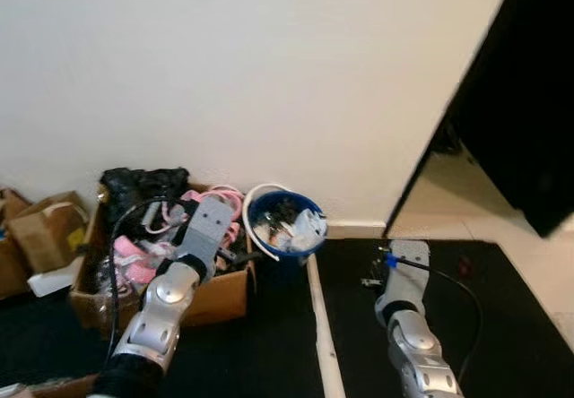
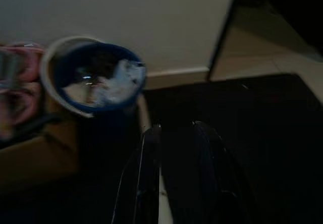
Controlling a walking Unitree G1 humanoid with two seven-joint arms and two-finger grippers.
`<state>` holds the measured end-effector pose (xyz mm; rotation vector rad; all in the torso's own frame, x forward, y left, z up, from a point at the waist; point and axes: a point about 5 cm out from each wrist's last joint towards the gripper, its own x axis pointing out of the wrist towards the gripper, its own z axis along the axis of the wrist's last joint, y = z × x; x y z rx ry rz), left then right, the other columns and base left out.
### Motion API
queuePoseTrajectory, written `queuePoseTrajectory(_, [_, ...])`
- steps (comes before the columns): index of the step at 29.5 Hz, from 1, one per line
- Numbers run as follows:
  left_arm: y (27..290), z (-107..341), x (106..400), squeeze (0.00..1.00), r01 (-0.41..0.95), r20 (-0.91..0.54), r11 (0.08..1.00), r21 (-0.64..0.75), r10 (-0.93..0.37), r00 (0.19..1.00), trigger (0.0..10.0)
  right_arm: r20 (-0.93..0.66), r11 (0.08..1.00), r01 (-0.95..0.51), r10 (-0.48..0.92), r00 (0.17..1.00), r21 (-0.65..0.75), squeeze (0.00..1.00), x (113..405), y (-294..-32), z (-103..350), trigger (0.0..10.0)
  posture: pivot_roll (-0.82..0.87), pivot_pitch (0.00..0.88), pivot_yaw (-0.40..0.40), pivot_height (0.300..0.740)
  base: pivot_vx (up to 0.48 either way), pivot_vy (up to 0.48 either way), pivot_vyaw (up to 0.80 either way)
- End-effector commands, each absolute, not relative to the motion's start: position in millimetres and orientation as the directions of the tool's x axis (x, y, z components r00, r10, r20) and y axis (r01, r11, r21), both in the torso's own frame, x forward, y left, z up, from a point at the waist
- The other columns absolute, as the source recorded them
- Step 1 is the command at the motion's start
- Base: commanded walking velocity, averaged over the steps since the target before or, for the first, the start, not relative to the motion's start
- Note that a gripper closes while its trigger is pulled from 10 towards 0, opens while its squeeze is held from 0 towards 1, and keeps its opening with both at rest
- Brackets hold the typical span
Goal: Picking trash to rubbish bin
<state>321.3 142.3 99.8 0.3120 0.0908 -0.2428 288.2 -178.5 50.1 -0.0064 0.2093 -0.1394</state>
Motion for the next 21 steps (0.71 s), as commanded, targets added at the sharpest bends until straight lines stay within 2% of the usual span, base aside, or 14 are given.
queuePoseTrajectory(1, [137.5, 99.8, 322.1, 0.0, 0.263, -0.126, 0.921, 0.288, -0.236, 0.964, 10.0, -0.201, 0.988, 0.15, -0.152, 0.968, -0.026, 0.0, 288.7, -182.9, 52.6, 10.0, -0.07, 0.041, -0.022, 0.74, 0.0, 0.0, -0.8])
queuePoseTrajectory(21, [135.8, 100.9, 323.0, 0.0, 0.267, -0.12, 0.92, 0.286, -0.242, 0.963, 10.0, -0.199, 0.992, 0.128, -0.13, 0.971, -0.023, 0.0, 292.4, -177.9, 55.9, 10.0, -0.07, 0.054, -0.025, 0.74, 0.0, 0.0, -0.8])
